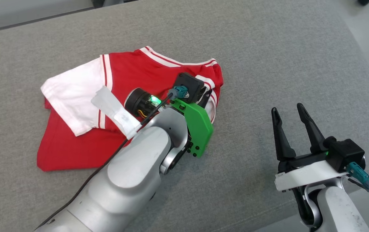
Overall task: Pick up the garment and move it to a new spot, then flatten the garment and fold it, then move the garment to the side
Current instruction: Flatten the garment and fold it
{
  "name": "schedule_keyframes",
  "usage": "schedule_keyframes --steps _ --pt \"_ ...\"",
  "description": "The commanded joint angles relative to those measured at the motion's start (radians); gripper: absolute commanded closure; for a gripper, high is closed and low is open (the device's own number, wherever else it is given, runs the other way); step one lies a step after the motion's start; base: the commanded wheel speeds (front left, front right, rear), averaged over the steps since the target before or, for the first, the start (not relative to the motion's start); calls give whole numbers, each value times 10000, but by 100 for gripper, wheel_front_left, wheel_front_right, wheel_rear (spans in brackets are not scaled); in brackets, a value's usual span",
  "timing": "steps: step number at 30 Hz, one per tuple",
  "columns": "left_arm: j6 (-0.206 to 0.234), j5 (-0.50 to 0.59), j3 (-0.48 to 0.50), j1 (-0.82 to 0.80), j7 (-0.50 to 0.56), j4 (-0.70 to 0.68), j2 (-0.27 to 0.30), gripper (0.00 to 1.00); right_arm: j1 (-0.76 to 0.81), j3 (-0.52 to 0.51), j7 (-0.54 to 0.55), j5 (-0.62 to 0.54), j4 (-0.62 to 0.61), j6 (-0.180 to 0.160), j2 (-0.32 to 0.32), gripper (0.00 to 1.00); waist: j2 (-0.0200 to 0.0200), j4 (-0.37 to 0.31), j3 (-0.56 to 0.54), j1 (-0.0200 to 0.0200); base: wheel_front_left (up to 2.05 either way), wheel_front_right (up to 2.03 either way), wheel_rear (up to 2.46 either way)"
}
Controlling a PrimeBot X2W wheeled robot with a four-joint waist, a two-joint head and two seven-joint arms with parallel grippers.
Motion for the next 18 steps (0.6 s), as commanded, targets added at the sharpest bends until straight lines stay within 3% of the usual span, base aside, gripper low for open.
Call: schedule_keyframes --steps 1,9,10,11,12,18 --pt "111 -187 -235 -186 -103 132 28 100 -142 29 1 102 31 -7 -15 0 -1 -505 355 0 0 0 0" --pt "711 -1316 -2130 -951 -975 1162 26 100 -221 226 2 430 139 -8 -14 0 -1 -1075 459 0 0 0 0" --pt "761 -1515 -2251 -995 -1091 1197 24 83 -224 225 2 438 147 -8 -14 0 -1 -1092 452 0 0 0 0" --pt "812 -1651 -2361 -1019 -1241 1213 25 38 -217 199 2 465 153 -7 -14 0 -1 -1095 425 0 0 0 0" --pt "883 -1821 -2499 -1037 -1338 1231 22 0 -185 163 1 467 158 -7 -14 0 -1 -1082 392 0 0 0 0" --pt "1207 -2688 -2899 -1071 -2238 463 25 0 114 -140 1 299 206 -7 -16 0 -1 -774 -24 0 0 0 0"
